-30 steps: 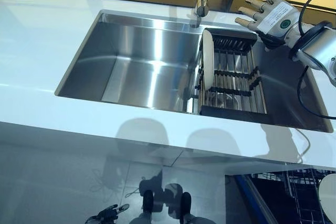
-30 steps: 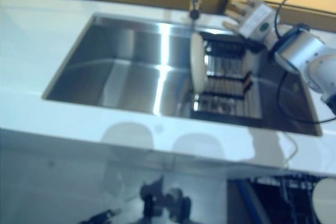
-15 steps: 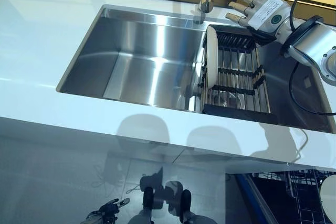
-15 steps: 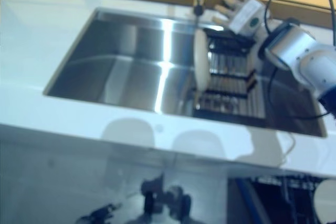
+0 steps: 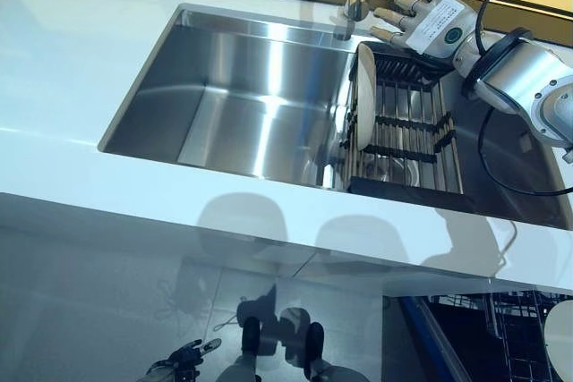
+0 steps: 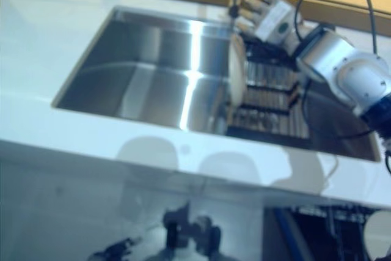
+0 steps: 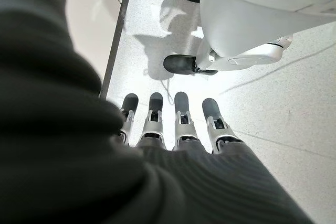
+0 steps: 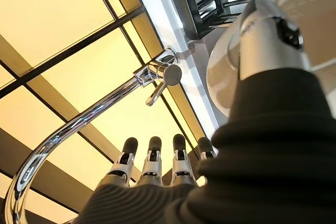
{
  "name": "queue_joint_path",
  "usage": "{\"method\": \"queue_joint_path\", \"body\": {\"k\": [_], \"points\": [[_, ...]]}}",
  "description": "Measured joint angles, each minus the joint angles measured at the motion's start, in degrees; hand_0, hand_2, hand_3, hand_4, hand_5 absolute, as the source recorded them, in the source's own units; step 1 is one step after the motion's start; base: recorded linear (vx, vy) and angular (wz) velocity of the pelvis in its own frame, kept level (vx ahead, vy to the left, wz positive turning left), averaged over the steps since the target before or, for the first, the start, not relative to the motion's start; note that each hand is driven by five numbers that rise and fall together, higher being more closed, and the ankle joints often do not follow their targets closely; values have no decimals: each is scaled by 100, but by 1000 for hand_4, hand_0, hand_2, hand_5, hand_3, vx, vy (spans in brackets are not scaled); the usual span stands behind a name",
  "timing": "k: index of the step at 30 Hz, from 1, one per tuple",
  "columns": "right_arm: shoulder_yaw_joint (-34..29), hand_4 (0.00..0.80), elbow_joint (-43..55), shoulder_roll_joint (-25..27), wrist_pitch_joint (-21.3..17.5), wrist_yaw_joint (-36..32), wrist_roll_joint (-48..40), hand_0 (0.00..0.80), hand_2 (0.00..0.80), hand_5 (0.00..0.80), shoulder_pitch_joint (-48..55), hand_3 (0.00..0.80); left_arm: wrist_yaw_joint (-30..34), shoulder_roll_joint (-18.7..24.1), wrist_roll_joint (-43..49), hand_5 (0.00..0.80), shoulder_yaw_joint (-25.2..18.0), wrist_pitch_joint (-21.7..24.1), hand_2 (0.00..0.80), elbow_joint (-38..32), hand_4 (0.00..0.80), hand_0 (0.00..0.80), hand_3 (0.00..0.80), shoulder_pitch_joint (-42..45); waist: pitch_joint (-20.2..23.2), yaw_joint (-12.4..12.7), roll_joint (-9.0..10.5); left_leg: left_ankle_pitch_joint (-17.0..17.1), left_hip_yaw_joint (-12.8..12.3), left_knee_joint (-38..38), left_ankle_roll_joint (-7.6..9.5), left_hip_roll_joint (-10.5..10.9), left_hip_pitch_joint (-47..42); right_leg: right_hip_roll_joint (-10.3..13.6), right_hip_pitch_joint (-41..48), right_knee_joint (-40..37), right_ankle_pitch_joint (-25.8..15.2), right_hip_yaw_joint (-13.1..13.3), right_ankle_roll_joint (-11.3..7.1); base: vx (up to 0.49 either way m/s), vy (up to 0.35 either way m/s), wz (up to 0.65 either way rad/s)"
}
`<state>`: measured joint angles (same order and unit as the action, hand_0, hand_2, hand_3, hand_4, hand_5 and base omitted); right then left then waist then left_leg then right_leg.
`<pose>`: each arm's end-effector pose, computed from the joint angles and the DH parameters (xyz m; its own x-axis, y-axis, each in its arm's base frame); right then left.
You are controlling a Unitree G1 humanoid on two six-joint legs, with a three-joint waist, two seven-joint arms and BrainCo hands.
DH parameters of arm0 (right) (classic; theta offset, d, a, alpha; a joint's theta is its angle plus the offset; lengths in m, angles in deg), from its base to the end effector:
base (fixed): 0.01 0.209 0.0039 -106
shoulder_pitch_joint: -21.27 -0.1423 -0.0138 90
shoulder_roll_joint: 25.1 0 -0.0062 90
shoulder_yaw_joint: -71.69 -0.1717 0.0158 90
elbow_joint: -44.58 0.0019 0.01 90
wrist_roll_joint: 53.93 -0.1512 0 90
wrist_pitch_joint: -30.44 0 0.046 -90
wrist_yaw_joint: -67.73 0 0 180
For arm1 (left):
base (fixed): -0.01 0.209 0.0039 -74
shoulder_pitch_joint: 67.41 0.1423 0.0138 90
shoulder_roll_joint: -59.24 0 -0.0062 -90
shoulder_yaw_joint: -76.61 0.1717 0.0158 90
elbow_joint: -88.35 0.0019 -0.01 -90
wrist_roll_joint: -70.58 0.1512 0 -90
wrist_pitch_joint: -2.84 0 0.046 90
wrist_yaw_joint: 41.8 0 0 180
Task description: Take plates into dishwasher
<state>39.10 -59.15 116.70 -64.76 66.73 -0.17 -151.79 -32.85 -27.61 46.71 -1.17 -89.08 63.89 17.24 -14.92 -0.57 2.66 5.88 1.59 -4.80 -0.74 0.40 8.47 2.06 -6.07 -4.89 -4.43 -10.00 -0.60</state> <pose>0.3002 -0.1872 0.3398 0.8535 0.4644 0.2364 0.5162 -0.6913 -0.5056 0.1234 0.2443 -0.0957 0.4776 0.0476 -0.8773 -0.0816 0.9966 0.0097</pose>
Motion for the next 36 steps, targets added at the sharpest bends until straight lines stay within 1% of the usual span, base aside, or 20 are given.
{"method": "queue_joint_path", "body": {"k": [5,9,14,27,36], "points": [[27,0,11,-189,44,-10,-51,0,0,0,-49,0,-5,0,-9,0,0,0,0,0,0,0,0,-2,0,1,0,14,17,0,-6,-1,10,-2,-3,0,0,0,0,-2,0,1],[159,0,61,-190,52,-124,-111,0,0,0,-114,0,-12,0,-59,0,0,1,0,2,0,0,0,0,0,6,1,19,30,0,-6,0,19,-2,-6,-1,0,0,0,0,2,1],[170,0,218,-197,56,-225,-156,0,0,0,-119,0,-27,-1,-61,0,0,4,0,0,0,0,0,0,0,8,1,19,33,0,-7,0,26,-3,-11,-1,0,-1,0,0,0,0],[180,0,219,-269,60,-360,-154,0,0,0,-119,0,-42,-1,-61,0,1,16,0,-4,0,0,0,0,-1,5,3,19,33,0,-7,-2,32,-2,-16,0,0,-3,-1,0,0,0],[187,0,221,-287,60,-391,-152,0,0,0,-119,0,-41,-1,-64,0,1,118,0,-4,0,0,0,0,-7,4,13,19,32,0,-7,-1,41,-2,-26,0,1,-1,-1,0,0,0]]}}
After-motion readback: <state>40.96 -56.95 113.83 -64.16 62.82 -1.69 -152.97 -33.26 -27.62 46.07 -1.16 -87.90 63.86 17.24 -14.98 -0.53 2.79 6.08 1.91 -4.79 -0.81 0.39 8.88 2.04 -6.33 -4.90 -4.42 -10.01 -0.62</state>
